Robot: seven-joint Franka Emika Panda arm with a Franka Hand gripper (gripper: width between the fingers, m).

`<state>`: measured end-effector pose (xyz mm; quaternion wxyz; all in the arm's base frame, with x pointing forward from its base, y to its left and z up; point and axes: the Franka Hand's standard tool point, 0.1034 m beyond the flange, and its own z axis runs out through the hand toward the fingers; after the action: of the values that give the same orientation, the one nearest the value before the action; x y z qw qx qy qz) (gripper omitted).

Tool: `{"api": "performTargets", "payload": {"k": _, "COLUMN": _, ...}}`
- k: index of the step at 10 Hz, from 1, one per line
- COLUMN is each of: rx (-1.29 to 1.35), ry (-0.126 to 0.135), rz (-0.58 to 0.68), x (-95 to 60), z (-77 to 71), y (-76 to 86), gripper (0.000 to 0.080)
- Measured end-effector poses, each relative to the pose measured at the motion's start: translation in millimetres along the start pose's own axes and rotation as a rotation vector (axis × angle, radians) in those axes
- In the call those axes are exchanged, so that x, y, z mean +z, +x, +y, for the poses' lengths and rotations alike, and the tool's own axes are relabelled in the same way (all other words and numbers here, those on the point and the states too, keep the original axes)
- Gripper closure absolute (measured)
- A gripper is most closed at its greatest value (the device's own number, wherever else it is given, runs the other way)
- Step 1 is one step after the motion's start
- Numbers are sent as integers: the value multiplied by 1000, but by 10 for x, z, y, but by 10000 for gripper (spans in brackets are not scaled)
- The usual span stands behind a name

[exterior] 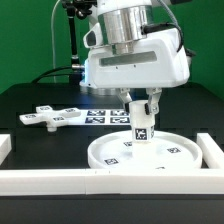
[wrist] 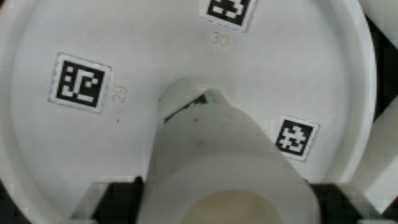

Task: Assemble round table

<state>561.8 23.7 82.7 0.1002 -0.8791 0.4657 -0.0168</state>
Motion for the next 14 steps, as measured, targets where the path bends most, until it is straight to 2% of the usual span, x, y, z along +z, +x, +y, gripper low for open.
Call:
{"api": "performTargets", "payload": {"k": 3, "rx": 218, "ry": 10, "rz": -10, "x": 7, "z": -14, "y": -29, "gripper": 387}}
{"api": "performTargets", "payload": {"k": 6, "rx": 570, "ry": 38, "rz": -47, "x": 34, "z": -46, "y": -123, "gripper": 387}}
{"api": "performTargets", "payload": {"k": 9, "rx": 932, "ry": 67, "rz": -97, "x": 48, "z": -41, "y": -126, "gripper": 387}}
{"api": "performTargets", "payload": {"k": 12, "rx": 1192, "ry": 69, "rz": -117, "x": 47, "z": -47, "y": -116, "gripper": 387}}
{"api": "performTargets", "payload": {"k": 14, "rx": 1220, "ry": 71, "rz": -116, "x": 45, "z": -51, "y": -112, "gripper": 387}}
